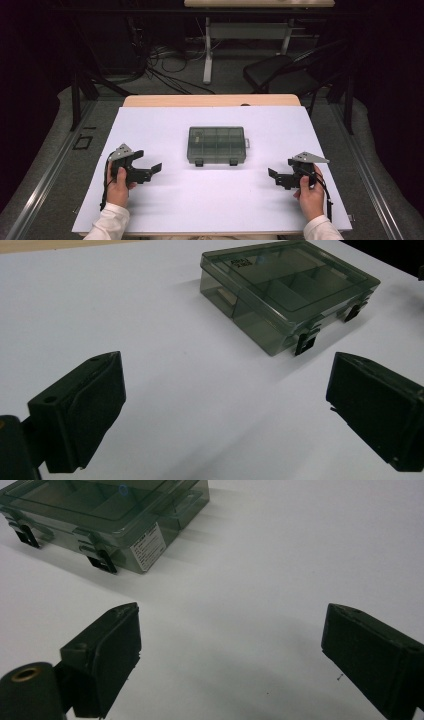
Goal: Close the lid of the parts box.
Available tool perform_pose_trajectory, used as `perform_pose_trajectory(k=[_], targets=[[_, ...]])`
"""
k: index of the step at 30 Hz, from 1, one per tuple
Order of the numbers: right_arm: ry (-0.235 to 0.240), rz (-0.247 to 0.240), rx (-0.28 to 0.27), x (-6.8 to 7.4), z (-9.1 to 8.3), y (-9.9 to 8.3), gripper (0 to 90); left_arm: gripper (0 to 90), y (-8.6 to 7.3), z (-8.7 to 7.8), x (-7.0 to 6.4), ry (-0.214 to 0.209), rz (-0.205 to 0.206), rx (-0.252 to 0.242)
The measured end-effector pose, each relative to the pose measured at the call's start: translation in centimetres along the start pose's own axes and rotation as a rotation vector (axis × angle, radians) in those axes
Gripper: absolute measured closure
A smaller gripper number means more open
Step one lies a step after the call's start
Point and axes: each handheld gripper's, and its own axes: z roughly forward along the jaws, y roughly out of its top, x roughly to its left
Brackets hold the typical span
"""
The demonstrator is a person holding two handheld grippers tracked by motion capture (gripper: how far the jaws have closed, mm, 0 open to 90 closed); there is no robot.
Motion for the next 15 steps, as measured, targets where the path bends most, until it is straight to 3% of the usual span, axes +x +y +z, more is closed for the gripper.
perform_pose_trajectory(k=[15], targets=[[0.001,-0.006,-0.007,0.01,0.06,0.05,9.9,2.4,-0.15,-0.07,-0.32,0.026,0.006,0.017]])
